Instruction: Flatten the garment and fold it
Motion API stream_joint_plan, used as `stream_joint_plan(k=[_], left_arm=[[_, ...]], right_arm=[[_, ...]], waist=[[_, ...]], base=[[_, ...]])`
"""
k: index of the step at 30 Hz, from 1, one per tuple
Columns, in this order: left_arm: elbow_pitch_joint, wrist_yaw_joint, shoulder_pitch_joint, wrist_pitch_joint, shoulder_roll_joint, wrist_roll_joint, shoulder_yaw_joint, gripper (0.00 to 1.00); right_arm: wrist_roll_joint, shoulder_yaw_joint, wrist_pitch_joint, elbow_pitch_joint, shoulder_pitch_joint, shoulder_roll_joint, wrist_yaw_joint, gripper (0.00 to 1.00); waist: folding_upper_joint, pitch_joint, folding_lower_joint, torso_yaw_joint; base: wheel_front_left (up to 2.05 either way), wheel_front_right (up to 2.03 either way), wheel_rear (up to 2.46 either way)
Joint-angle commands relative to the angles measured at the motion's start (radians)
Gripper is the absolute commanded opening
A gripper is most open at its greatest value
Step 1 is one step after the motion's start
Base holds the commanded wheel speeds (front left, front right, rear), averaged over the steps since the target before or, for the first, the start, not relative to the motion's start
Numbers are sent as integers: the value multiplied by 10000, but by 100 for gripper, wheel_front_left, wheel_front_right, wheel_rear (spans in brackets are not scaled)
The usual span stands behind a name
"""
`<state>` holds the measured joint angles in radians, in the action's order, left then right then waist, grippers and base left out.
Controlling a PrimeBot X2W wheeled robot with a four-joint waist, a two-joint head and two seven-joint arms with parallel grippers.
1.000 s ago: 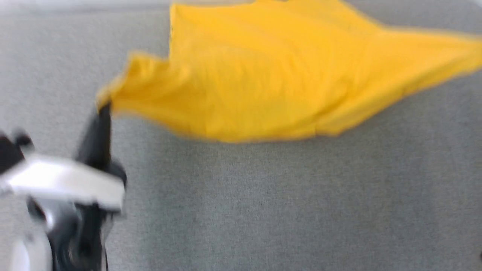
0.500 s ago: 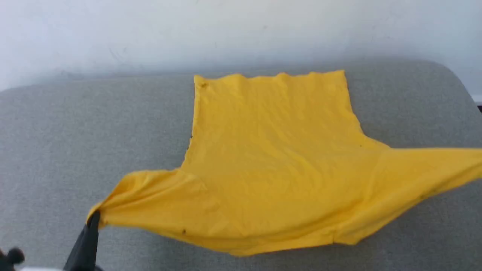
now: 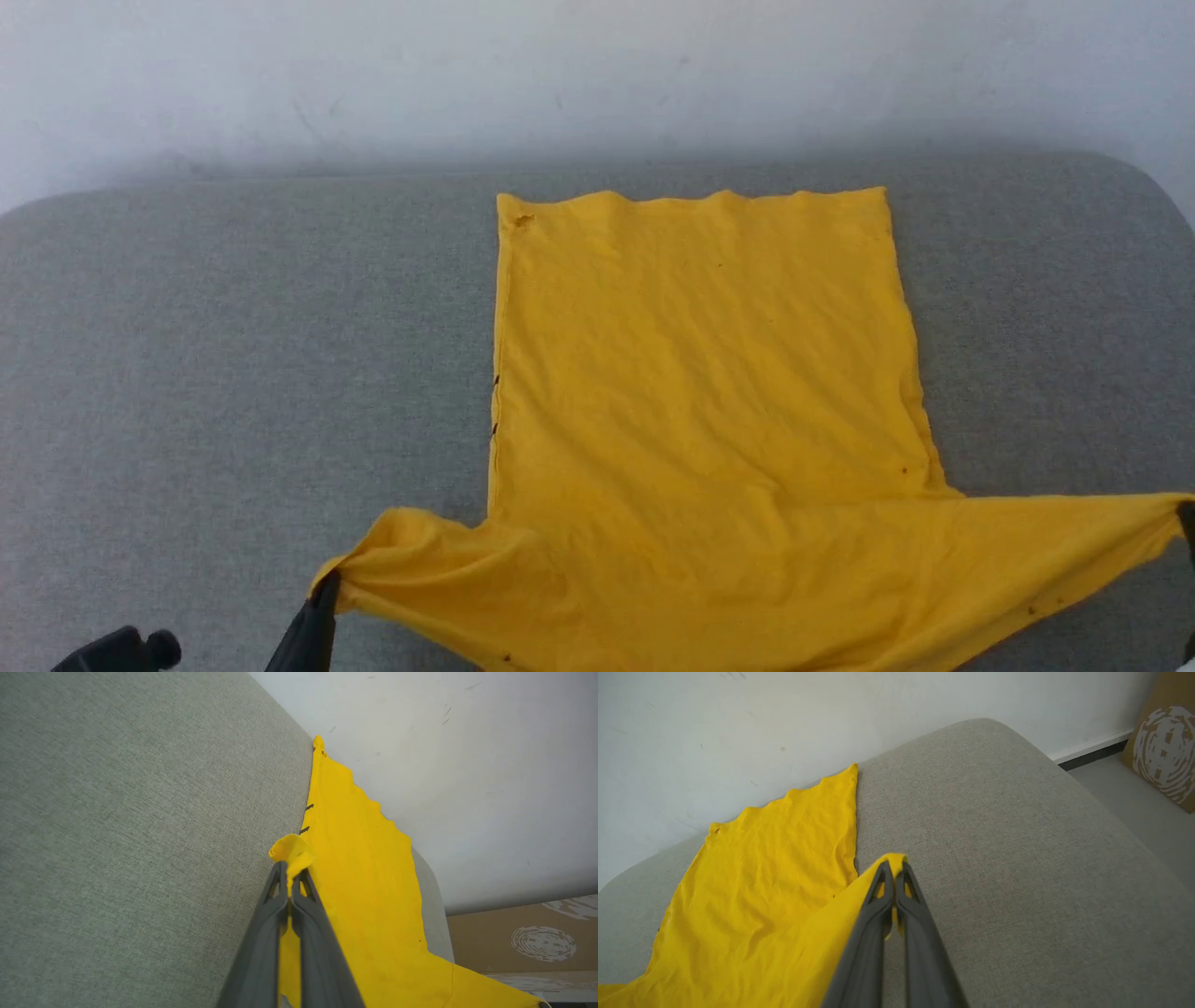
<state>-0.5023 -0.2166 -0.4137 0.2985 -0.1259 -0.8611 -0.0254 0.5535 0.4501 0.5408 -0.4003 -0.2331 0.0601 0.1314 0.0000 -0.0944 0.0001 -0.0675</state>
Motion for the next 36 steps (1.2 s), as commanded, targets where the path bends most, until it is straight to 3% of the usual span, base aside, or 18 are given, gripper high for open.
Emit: stream_joint_plan(k=[1,5,11,20,21,22,26,30,33,36], left_arm=[[51,41,217,-60,2,110,25,0],[531,-2,743,-160,-44,591,357,0],[575,-175,1426,-125,-259,1269,662,0],[343,-476,1879,162,-304,1610,962,0],[324,-504,1877,161,-279,1624,988,0],[302,-521,1864,159,-255,1639,1027,0],[141,-541,1742,126,-175,1684,1187,0],[-182,-572,1575,-40,-65,1743,1283,0],[-403,-561,1547,-182,18,1808,1409,0],[-553,-519,1639,-310,77,1905,1568,0]], right_arm=[[-88,-42,-90,66,-58,19,-7,0],[-776,-635,-297,1208,-93,376,-7,0],[-1854,-1703,-623,3877,-51,1110,-7,0],[-1840,-2378,-1770,6796,1028,1106,-7,0],[-1746,-2398,-1803,6857,1104,1129,-7,13],[-1656,-2413,-1826,6830,1152,1192,-7,100],[-801,-1991,-1589,5556,1117,1417,-7,100],[23,-760,-911,2520,1235,1941,-7,100],[279,271,-211,586,1949,2392,-7,100],[159,610,533,-122,3273,3168,-7,100]], waist=[[0,-154,-1,55],[0,-411,-1,123],[0,-761,-1,341],[0,-940,-1,634],[0,-946,-1,651],[0,-951,-1,675],[0,-1053,-1,798],[0,-1326,-1,848],[0,-1632,-1,949],[0,-2029,-1,1085]], base=[[0,0,0],[0,0,0],[0,0,0],[0,0,0],[0,0,0],[0,0,0],[0,0,0],[0,0,0],[0,0,0],[0,0,0]])
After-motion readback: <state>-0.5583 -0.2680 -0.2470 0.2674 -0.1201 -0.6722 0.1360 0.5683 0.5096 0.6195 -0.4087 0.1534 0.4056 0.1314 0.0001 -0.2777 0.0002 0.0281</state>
